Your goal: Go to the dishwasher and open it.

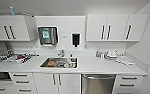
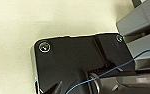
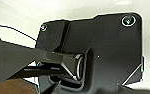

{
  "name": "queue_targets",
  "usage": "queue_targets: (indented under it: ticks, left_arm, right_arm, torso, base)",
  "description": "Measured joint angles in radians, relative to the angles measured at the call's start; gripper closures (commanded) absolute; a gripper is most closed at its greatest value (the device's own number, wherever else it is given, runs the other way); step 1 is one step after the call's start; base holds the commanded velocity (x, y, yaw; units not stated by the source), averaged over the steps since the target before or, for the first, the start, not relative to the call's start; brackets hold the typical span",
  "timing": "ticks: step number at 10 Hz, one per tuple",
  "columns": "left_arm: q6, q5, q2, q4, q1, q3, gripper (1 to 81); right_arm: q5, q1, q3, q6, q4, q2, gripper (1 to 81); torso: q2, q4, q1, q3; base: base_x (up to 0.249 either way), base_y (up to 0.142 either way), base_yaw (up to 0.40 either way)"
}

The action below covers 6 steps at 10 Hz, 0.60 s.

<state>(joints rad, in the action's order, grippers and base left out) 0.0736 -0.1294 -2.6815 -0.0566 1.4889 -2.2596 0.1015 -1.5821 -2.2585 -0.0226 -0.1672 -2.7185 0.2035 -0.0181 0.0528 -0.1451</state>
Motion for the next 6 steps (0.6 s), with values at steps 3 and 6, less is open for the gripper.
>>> queue_targets:
  ticks: [3, 6]
  left_arm:
    - [0.0, 0.004, 0.0, 0.0, 0.013, 0.0, 1.0]
    - [0.0, 0.004, 0.0, 0.0, 0.013, 0.0, 1.0]
  right_arm:
    - [-0.006, -0.013, -0.004, 0.0, -0.001, 0.0, 1.0]
    - [-0.005, -0.011, -0.024, 0.0, -0.001, -0.011, 1.0]
  torso:
    - [0.0, 0.0, 0.0, 0.0]
    - [0.0, 0.0, 0.0, 0.0]
  base:
    - [0.122, 0.0, 0.0]
    - [0.122, 0.0, 0.0]
